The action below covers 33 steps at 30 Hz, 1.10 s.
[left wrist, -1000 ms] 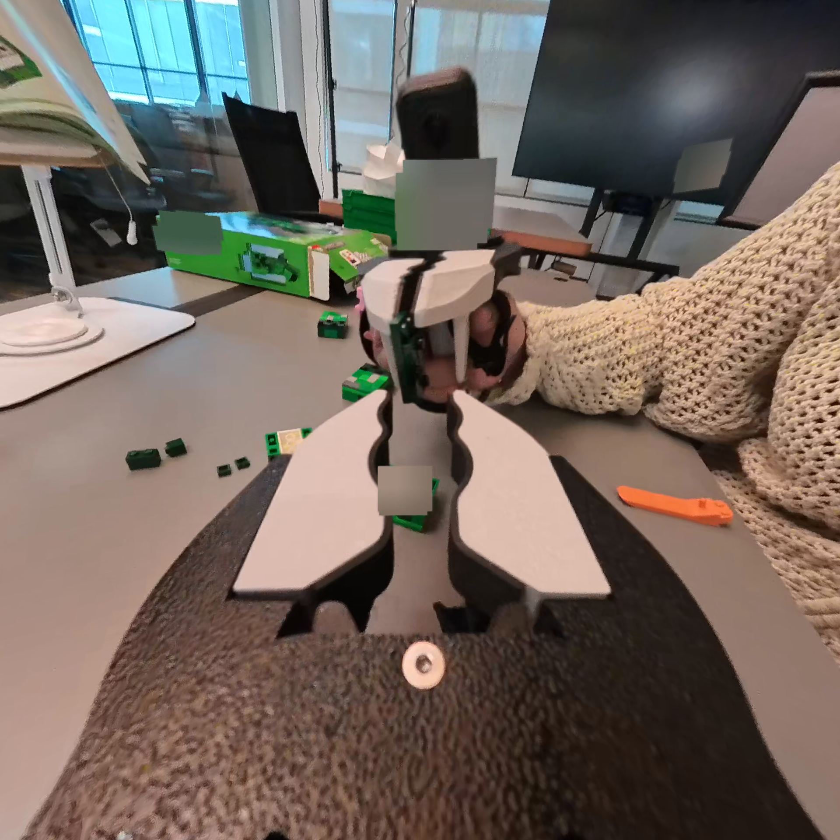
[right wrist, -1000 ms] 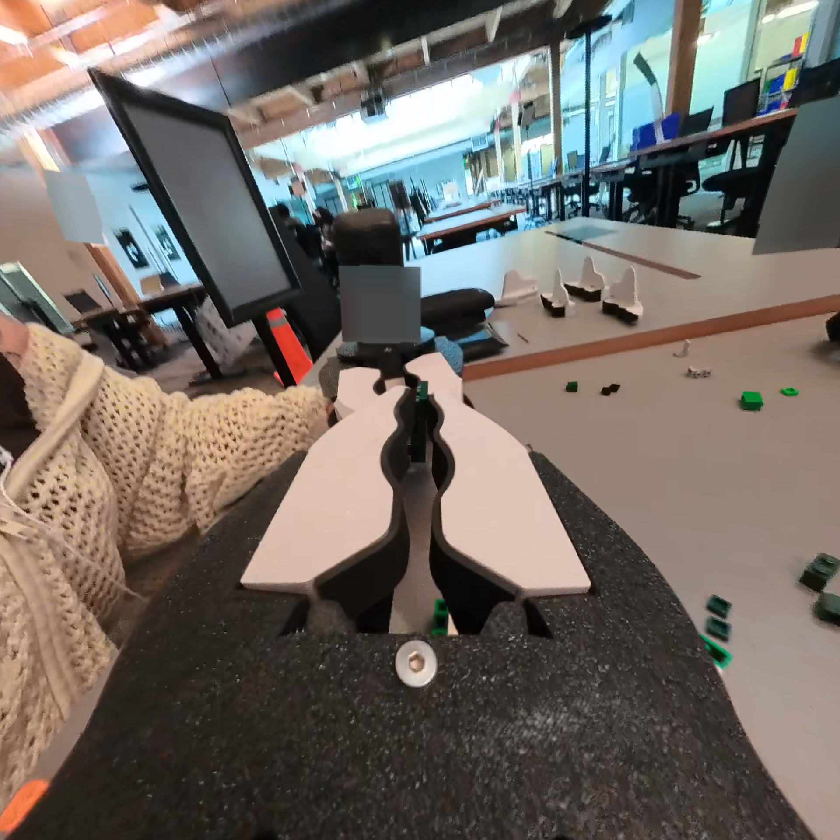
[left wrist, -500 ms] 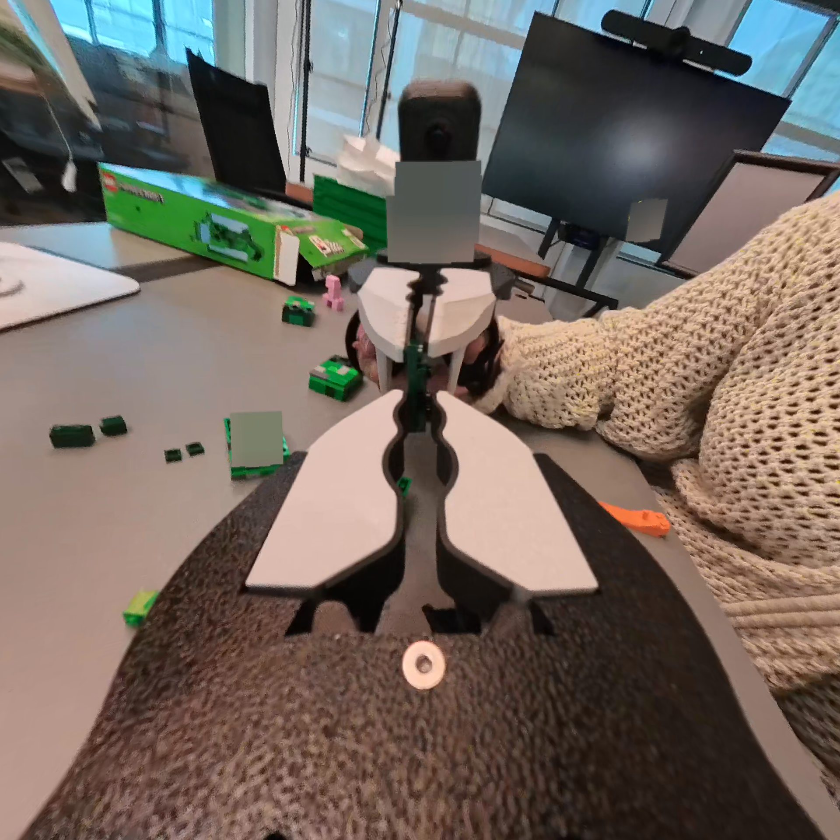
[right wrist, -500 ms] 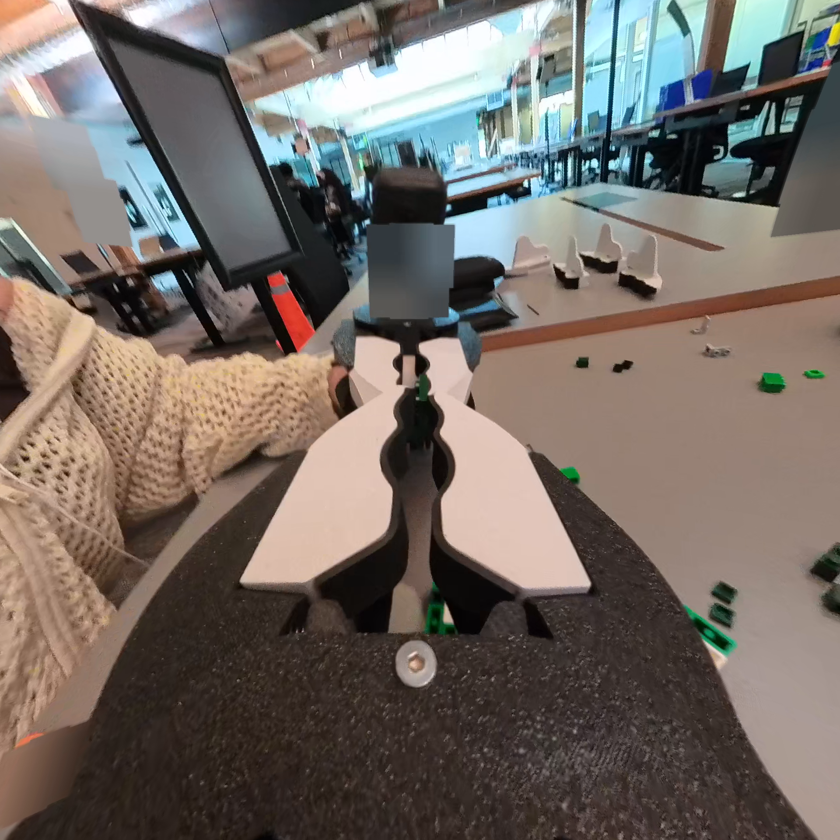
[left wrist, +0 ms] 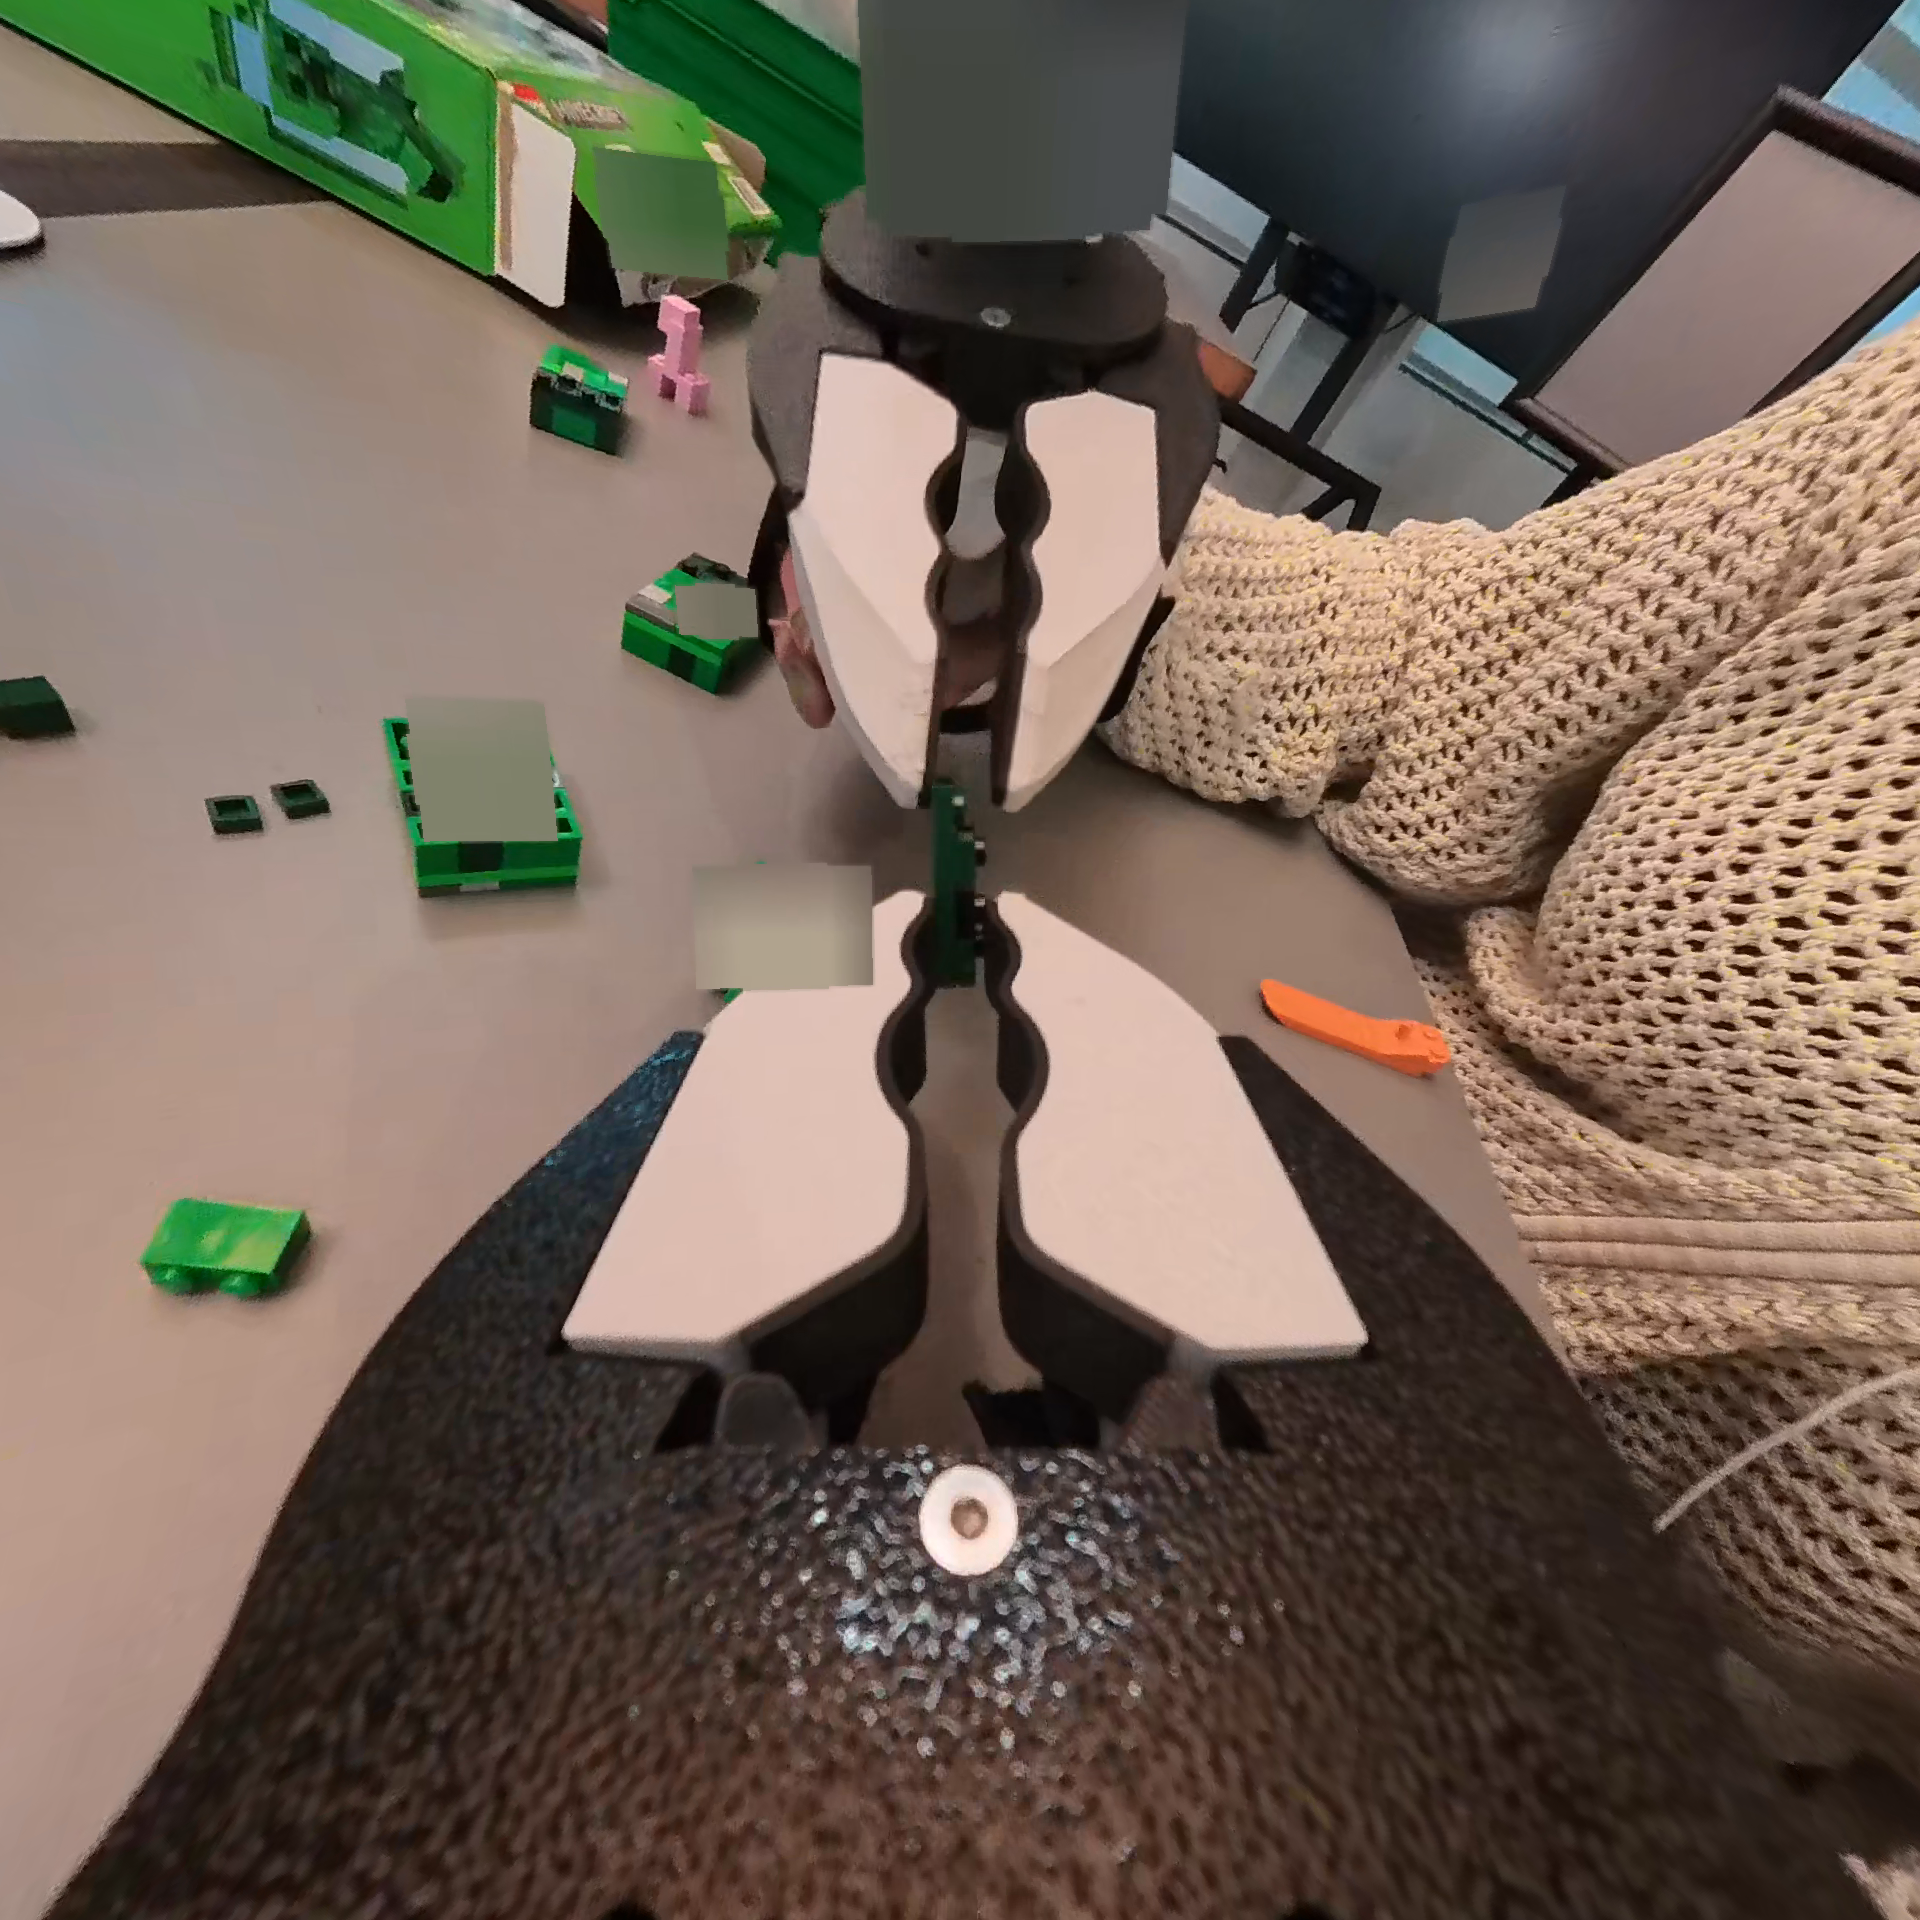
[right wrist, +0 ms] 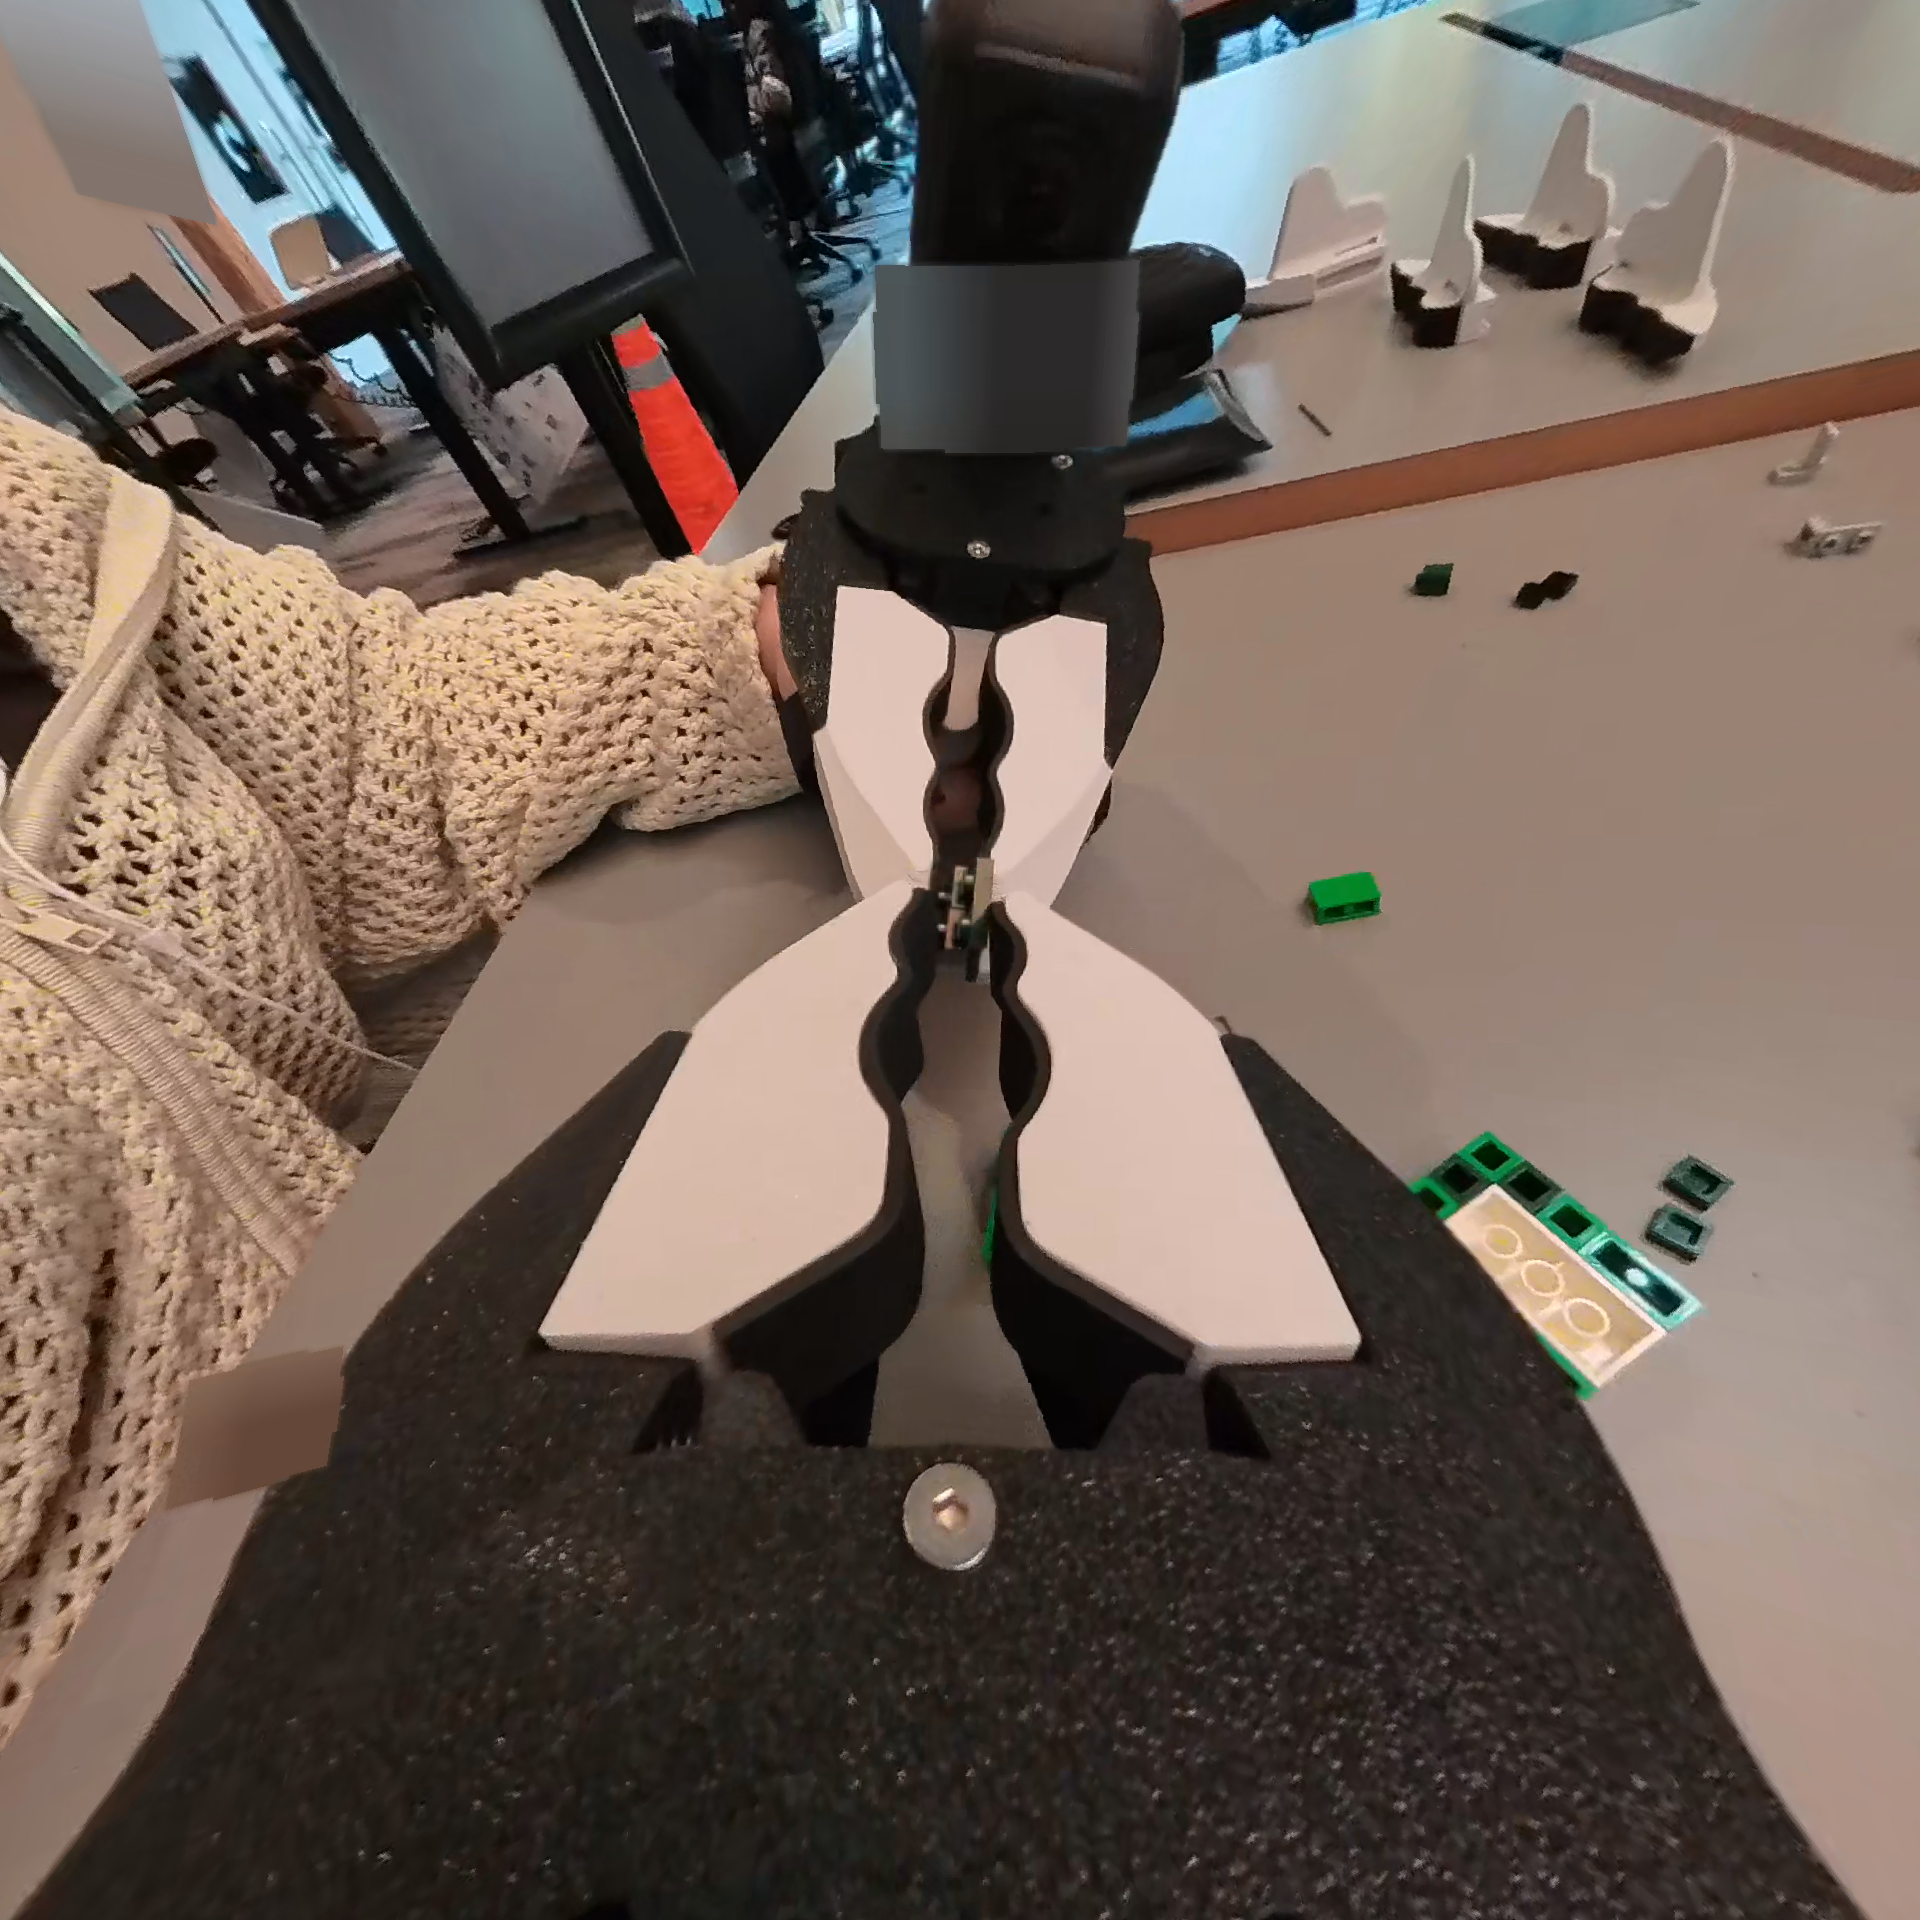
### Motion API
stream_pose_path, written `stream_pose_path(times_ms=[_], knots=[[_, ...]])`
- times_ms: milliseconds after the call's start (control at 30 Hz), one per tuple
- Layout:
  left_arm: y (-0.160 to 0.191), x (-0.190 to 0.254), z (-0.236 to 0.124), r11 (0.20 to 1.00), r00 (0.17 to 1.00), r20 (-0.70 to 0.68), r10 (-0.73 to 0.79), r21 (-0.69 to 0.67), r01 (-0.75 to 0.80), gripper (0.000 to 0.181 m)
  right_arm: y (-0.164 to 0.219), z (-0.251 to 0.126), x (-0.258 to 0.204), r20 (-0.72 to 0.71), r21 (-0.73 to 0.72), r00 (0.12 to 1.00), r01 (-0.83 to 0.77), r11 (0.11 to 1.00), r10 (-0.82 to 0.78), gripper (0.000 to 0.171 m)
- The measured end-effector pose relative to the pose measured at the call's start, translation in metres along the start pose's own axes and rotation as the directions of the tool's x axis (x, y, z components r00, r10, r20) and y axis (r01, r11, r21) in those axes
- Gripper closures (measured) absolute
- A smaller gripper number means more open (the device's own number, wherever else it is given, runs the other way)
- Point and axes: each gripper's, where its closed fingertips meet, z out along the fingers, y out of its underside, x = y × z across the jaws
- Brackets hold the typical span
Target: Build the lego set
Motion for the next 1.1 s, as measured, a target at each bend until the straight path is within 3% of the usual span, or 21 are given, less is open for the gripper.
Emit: stream_pose_path(times_ms=[267,333,367,467,567,600,767,1100], knots=[[-0.001,-0.002,0.001,1.0,0.999,0.021,0.031,0.004,-0.031,0.174,-0.001,0.003,0.004,-0.033,-0.003,0.999,-0.017,1.0,0.017,0.167],[-0.009,-0.009,-0.003,0.99,0.984,0.119,0.131,0.036,-0.136,0.169,-0.01,0.002,0.01,-0.061,0.065,0.994,-0.087,0.994,0.091,0.167],[-0.013,-0.014,-0.005,0.976,0.959,0.194,0.206,0.031,-0.216,0.157,-0.016,-0.001,0.013,-0.064,0.119,0.988,-0.135,0.984,0.143,0.167],[-0.029,-0.023,-0.015,0.868,0.771,0.439,0.461,-0.044,-0.494,0.135,-0.031,-0.008,0.02,-0.007,0.258,0.947,-0.309,0.916,0.322,0.167],[-0.048,-0.019,-0.027,0.697,0.489,0.615,0.619,-0.142,-0.703,0.14,-0.038,-0.011,0.022,0.075,0.328,0.897,-0.434,0.839,0.435,0.168],[-0.051,-0.017,-0.028,0.667,0.447,0.629,0.636,-0.157,-0.728,0.144,-0.038,-0.01,0.021,0.101,0.337,0.883,-0.464,0.819,0.458,0.168],[-0.051,-0.016,-0.02,0.728,0.533,0.627,0.568,-0.08,-0.681,0.144,-0.043,-0.006,0.018,0.205,0.369,0.83,-0.557,0.744,0.519,0.168],[-0.053,-0.019,-0.021,0.715,0.486,0.664,0.568,-0.105,-0.692,0.164,-0.043,-0.007,0.018,0.257,0.367,0.794,-0.607,0.705,0.551,0.168]])
